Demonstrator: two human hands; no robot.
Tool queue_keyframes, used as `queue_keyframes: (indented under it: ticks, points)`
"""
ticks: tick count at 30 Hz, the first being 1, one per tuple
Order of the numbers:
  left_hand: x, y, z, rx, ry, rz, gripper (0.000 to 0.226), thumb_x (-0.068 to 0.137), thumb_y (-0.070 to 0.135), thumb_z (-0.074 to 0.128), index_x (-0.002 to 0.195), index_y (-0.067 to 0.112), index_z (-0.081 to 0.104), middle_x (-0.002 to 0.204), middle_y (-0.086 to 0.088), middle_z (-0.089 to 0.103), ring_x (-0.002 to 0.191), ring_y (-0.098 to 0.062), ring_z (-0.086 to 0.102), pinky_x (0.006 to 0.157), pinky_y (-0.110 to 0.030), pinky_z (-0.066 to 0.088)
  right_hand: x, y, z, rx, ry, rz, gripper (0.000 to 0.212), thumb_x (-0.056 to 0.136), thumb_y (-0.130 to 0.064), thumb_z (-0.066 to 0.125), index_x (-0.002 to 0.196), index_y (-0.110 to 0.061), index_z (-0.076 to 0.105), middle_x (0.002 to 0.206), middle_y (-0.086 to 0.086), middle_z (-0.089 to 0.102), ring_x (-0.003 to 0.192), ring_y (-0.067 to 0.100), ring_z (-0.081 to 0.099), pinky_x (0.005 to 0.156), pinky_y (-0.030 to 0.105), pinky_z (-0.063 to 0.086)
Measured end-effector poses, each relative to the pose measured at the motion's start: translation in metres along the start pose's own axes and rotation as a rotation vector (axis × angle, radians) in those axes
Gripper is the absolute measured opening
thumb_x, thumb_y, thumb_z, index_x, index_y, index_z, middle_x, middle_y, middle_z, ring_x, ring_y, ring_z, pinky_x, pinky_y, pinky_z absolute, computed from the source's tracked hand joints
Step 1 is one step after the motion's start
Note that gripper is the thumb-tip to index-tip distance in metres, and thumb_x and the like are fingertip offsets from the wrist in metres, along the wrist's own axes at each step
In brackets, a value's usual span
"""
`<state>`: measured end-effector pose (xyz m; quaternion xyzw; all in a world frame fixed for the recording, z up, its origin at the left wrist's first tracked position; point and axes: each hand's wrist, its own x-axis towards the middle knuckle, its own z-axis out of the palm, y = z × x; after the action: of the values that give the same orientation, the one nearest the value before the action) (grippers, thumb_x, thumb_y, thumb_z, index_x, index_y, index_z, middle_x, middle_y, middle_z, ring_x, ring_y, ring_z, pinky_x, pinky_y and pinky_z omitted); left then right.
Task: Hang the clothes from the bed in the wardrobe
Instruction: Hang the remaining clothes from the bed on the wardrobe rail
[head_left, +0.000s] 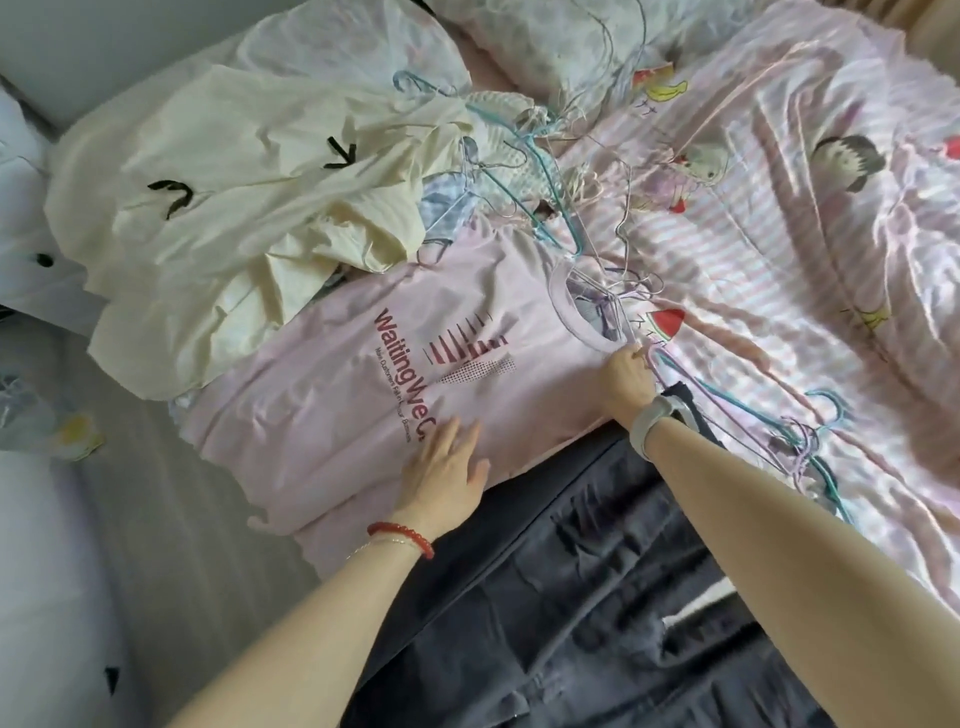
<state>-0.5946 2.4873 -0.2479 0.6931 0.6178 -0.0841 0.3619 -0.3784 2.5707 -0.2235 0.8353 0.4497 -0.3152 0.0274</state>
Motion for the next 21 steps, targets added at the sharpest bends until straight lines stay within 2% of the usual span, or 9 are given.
queue_keyframes:
  ticks: [5, 8, 10, 11, 13, 15, 17, 19, 21]
  points:
    - [0.014, -0.003, 0.011, -0.057, -0.097, -0.04, 0.055, 0.098, 0.042, 0.028, 0.147, 0.033, 0.005, 0.156, 0.006, -0.009, 0.142, -0.019, -0.013, 0.112, -0.052, -0.002, 0.034, 0.0, 0.005, 0.06, -0.047, 0.116, 0.068, 0.09, -0.012, 0.046, 0.137, 0.015, 0.005, 0.147, 0.025, 0.022, 0.137, 0.037, 0.022, 0.112, 0.046, 0.019]
    - [0.013, -0.004, 0.008, -0.098, -0.105, -0.047, 0.051, 0.099, 0.038, 0.028, 0.146, 0.035, 0.009, 0.156, 0.007, -0.006, 0.142, -0.017, -0.011, 0.114, -0.05, -0.001, 0.039, 0.002, 0.007, 0.139, 0.06, 0.161, 0.067, 0.085, -0.013, 0.052, 0.137, 0.01, 0.017, 0.137, 0.025, 0.039, 0.128, 0.038, 0.038, 0.107, 0.047, 0.027]
    - [0.014, -0.006, 0.004, -0.111, -0.115, -0.048, 0.05, 0.099, 0.038, 0.027, 0.146, 0.035, 0.011, 0.156, 0.008, -0.004, 0.142, -0.016, -0.01, 0.115, -0.048, 0.0, 0.042, 0.004, 0.003, 0.247, 0.078, 0.15, 0.055, 0.086, -0.014, 0.05, 0.132, 0.008, 0.03, 0.129, 0.025, 0.048, 0.115, 0.035, 0.049, 0.098, 0.041, 0.037]
    - [0.013, -0.006, 0.002, -0.115, -0.121, -0.049, 0.049, 0.099, 0.038, 0.027, 0.146, 0.035, 0.011, 0.156, 0.008, -0.003, 0.142, -0.016, -0.009, 0.116, -0.047, 0.0, 0.043, 0.002, 0.0, 0.302, 0.066, 0.125, 0.044, 0.087, -0.014, 0.047, 0.124, 0.009, 0.04, 0.121, 0.026, 0.053, 0.102, 0.031, 0.054, 0.087, 0.036, 0.041]
    - [0.012, -0.007, -0.001, -0.136, -0.126, -0.058, 0.048, 0.099, 0.038, 0.027, 0.146, 0.034, 0.014, 0.156, 0.006, -0.001, 0.143, -0.016, -0.007, 0.114, -0.04, 0.0, 0.04, -0.003, -0.003, 0.38, 0.051, -0.003, 0.02, 0.088, -0.015, 0.044, 0.087, 0.003, 0.054, 0.09, 0.021, 0.057, 0.078, 0.024, 0.049, 0.069, 0.03, 0.035]
    - [0.009, -0.005, -0.005, -0.203, -0.126, -0.072, 0.048, 0.099, 0.036, 0.029, 0.146, 0.031, 0.018, 0.156, 0.004, 0.004, 0.143, -0.016, -0.003, 0.114, -0.035, 0.003, 0.027, -0.013, -0.001, 0.39, 0.068, -0.173, 0.023, 0.084, -0.01, 0.047, 0.062, -0.015, 0.043, 0.068, 0.003, 0.047, 0.069, 0.021, 0.042, 0.062, 0.027, 0.031]
    - [0.005, -0.004, -0.012, -0.304, -0.111, -0.084, 0.048, 0.099, 0.031, 0.033, 0.146, 0.025, 0.022, 0.156, 0.001, 0.011, 0.143, -0.016, 0.007, 0.114, -0.033, 0.01, 0.012, -0.023, 0.001, 0.472, 0.053, -0.282, 0.028, 0.08, -0.001, 0.047, 0.06, -0.02, 0.039, 0.064, -0.004, 0.041, 0.068, 0.018, 0.039, 0.057, 0.028, 0.027]
    - [0.001, -0.004, -0.024, -0.368, -0.054, -0.097, 0.049, 0.098, 0.027, 0.037, 0.145, 0.022, 0.023, 0.154, -0.001, 0.019, 0.14, -0.017, 0.019, 0.111, -0.031, 0.02, 0.003, -0.038, -0.003, 0.574, 0.063, -0.31, 0.021, 0.08, -0.001, 0.045, 0.066, -0.017, 0.047, 0.067, -0.001, 0.046, 0.07, 0.018, 0.041, 0.06, 0.027, 0.029]
    - [-0.003, -0.008, -0.042, -0.395, 0.067, -0.105, 0.049, 0.098, 0.024, 0.039, 0.145, 0.02, 0.025, 0.152, -0.002, 0.025, 0.138, -0.018, 0.026, 0.107, -0.027, 0.024, -0.002, -0.052, -0.014, 0.668, 0.1, -0.262, 0.018, 0.086, -0.006, 0.041, 0.087, -0.007, 0.059, 0.084, 0.006, 0.057, 0.076, 0.02, 0.048, 0.065, 0.026, 0.034]
